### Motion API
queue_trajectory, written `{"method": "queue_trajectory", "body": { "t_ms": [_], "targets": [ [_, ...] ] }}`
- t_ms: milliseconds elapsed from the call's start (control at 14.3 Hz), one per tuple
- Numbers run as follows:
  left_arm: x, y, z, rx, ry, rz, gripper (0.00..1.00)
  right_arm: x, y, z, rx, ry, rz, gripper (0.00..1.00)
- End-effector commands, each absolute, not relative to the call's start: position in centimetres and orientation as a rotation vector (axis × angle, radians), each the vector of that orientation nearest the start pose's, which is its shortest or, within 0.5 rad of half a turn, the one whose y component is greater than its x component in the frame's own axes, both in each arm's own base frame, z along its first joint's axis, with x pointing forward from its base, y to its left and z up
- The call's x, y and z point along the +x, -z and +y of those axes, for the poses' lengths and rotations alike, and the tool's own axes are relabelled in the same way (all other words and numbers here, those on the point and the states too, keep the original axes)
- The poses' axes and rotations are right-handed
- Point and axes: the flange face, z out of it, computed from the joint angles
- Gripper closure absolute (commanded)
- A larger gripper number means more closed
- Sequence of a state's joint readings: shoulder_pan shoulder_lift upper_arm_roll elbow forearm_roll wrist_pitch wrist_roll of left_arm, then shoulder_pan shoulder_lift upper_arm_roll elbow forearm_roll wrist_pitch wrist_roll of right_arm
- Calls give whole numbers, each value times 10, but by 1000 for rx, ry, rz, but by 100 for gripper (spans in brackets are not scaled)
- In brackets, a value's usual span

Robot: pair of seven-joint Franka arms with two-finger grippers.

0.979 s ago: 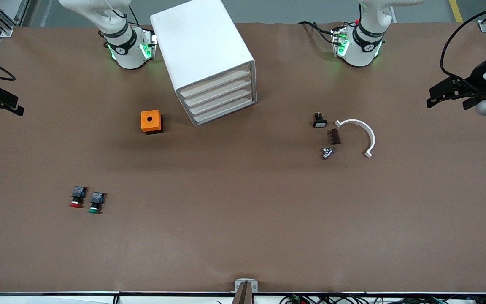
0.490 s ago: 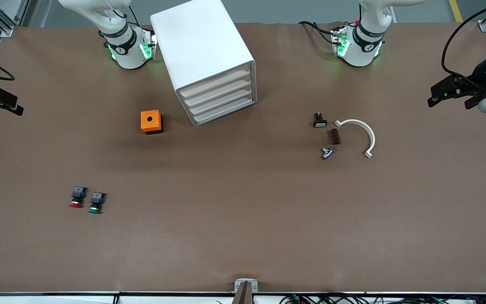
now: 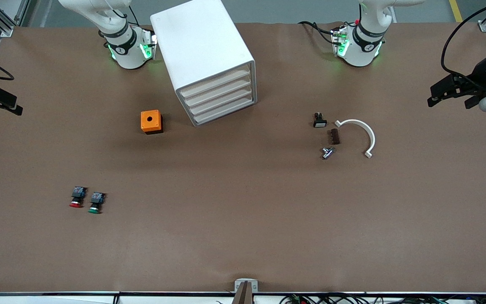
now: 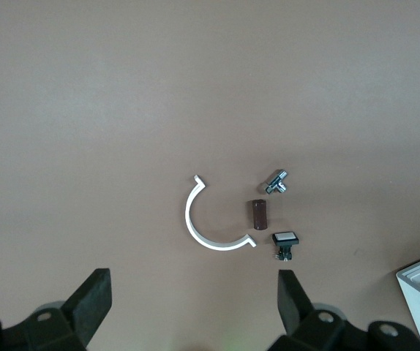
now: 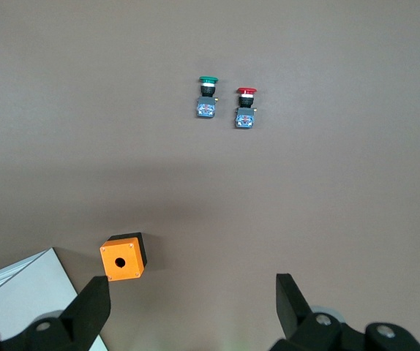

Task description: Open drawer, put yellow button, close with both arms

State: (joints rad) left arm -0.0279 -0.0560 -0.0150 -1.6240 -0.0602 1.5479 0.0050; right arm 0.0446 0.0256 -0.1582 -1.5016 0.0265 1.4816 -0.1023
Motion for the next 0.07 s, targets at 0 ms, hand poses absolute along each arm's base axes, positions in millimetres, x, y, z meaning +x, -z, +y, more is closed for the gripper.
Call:
{"method": "queue_trajectory", "body": {
  "t_ms": [0],
  "targets": [
    [535, -634, -27, -3178, -23, 70, 0, 545, -644, -60, -3099, -50, 33, 0]
  ]
}}
